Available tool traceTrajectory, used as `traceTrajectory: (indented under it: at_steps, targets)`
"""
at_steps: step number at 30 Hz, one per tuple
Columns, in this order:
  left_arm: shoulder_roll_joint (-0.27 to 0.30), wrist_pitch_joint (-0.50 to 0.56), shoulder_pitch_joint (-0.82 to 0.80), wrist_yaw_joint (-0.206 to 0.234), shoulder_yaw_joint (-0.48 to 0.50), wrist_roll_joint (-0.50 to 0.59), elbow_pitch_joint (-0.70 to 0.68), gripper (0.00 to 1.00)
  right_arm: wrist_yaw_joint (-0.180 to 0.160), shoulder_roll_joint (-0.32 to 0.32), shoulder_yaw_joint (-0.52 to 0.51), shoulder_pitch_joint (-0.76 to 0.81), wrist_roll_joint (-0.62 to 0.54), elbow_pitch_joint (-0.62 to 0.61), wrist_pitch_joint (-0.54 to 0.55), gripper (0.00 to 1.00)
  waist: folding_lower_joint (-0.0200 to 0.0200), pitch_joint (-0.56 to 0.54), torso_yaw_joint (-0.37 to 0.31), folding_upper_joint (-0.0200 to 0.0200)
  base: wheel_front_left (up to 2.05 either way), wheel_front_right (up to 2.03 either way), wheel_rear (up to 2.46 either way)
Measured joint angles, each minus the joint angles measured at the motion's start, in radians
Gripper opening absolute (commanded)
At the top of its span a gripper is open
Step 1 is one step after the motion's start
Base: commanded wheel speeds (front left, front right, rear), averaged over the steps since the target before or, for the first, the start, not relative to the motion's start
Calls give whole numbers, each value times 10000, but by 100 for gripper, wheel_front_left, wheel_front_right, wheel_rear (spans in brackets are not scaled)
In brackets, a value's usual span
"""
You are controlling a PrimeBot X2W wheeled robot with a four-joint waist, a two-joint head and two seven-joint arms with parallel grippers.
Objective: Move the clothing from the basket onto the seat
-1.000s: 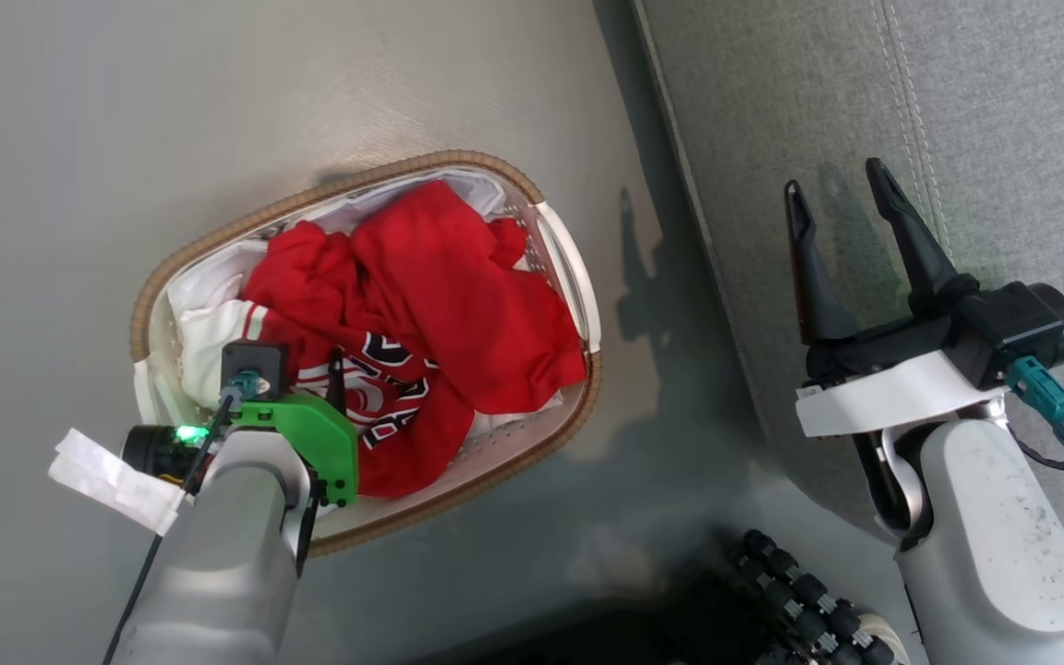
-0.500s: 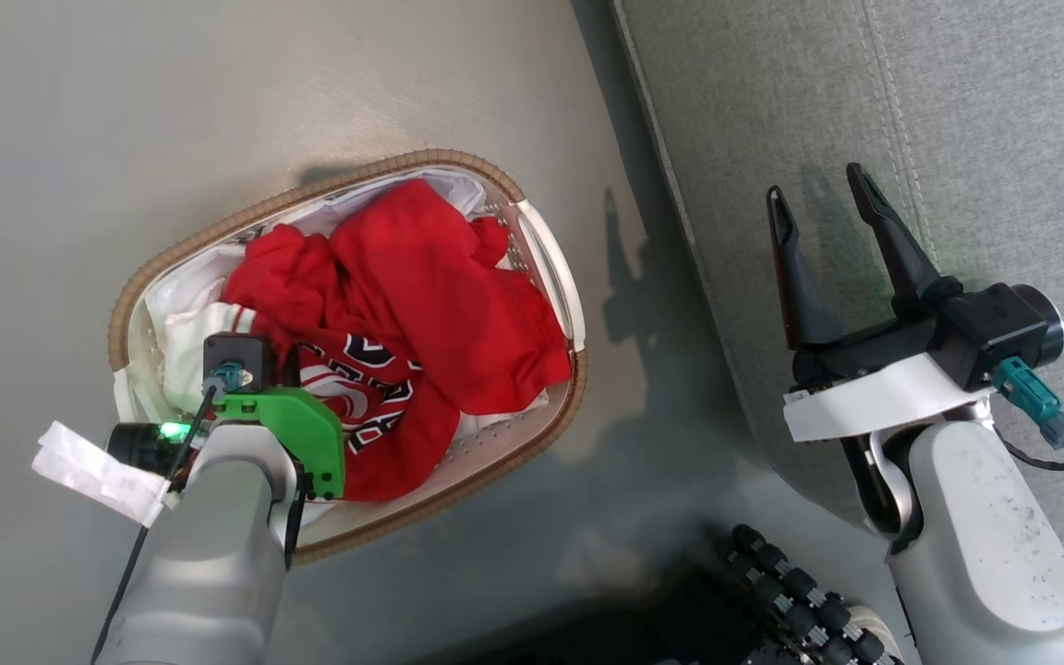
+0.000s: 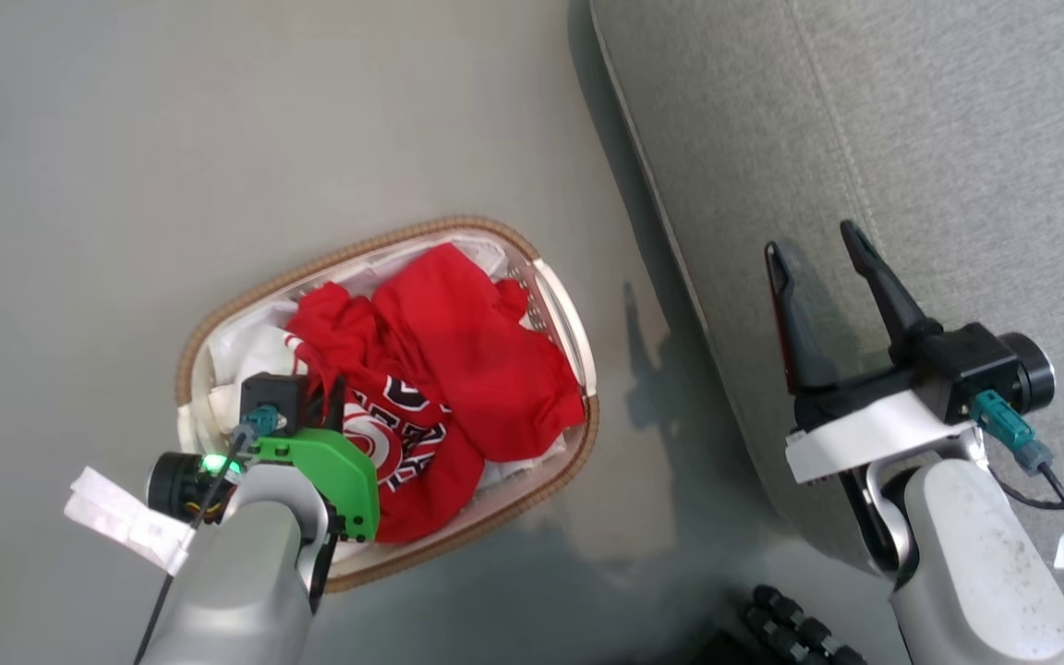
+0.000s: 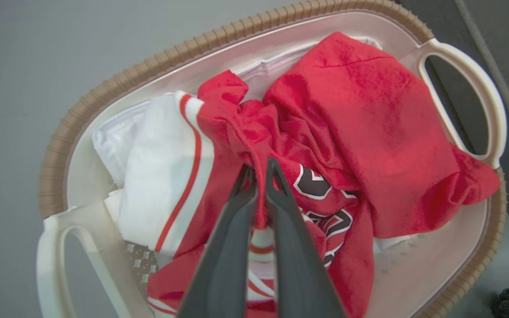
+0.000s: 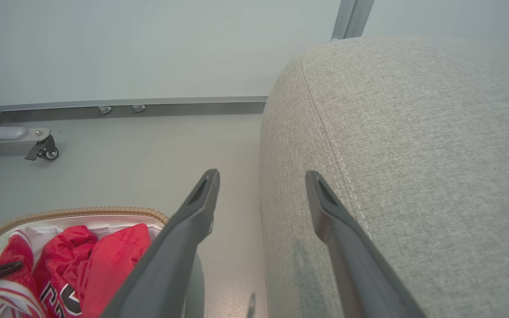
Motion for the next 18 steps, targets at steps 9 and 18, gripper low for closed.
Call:
traceTrajectory:
  at_steps: [9,18]
  targets:
    - [-4,0,976,-107,31,-27,-1664,0,0,2,-336,904,-523,328,0,100,0,-1630,334,0,0,0,0]
    - [418,0,1308,-230,-324,395,-3434,0,0,4,-430,1929,-863,499,0,100,0,-3568,642,0,0,0,0]
